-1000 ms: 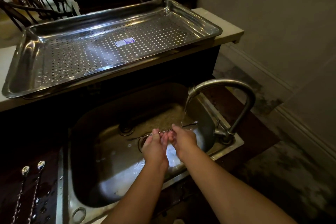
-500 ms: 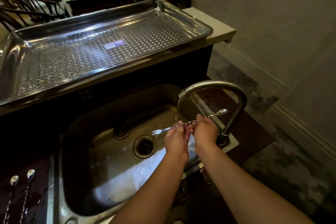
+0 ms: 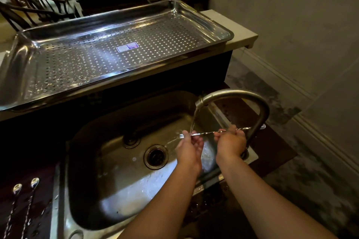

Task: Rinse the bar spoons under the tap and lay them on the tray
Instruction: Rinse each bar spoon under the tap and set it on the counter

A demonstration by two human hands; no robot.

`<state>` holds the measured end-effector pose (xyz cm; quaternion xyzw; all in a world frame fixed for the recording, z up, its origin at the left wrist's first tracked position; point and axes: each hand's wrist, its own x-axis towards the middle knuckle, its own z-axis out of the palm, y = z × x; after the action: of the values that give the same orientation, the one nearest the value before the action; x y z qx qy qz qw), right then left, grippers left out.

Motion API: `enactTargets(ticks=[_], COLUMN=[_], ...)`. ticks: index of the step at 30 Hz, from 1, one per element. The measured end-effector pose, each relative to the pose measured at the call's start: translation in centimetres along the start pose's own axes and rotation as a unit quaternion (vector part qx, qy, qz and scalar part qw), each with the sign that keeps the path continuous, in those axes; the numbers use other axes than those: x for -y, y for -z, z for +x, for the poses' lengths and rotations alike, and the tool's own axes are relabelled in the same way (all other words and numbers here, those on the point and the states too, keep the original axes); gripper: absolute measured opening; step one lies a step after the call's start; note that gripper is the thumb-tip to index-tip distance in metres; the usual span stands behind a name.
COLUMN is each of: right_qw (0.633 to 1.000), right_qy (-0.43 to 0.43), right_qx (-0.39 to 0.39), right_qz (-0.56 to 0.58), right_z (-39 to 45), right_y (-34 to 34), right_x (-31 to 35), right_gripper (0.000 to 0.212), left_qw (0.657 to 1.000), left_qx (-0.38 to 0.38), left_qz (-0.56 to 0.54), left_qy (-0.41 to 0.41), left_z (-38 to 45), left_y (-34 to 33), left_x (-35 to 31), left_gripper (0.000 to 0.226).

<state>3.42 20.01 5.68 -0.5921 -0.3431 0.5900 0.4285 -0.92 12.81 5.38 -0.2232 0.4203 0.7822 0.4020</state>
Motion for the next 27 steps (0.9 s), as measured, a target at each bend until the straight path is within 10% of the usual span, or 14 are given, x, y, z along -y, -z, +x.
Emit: enactTargets(ticks=[17, 19, 23, 27], right_qw=[0.988, 0.981, 0.957, 0.942], right_qy=[-0.068, -0.059, -0.046, -0.076], right_qx=[0.076, 0.093, 0.134, 0.190], right_qz=[-0.114, -0.161, -0.254, -0.267], right_z=[-5.7, -7.4, -11.2, -14.9], right_y=[-3.8, -4.8, -6.9, -8.9], right_x=[-5.2, -6.4, -8.3, -9.8], right_gripper=[0.033, 0.034, 0.033, 0.035], left_qw=[0.980, 0.920, 0.627, 0.501], left_qx=[-0.040, -0.001, -0.040, -0.084], left_qz=[0.197, 0.384, 0.721, 0.793], left_qy=[0.005, -0.077, -0.294, -0.336], left_z=[-0.4, -1.2, -3.3, -4.5], left_y=[6.0, 8.0, 11.7, 15.3], left_x=[-4.6, -6.0, -9.2, -12.8], left_gripper=[0.023, 0.023, 0.025, 0.023])
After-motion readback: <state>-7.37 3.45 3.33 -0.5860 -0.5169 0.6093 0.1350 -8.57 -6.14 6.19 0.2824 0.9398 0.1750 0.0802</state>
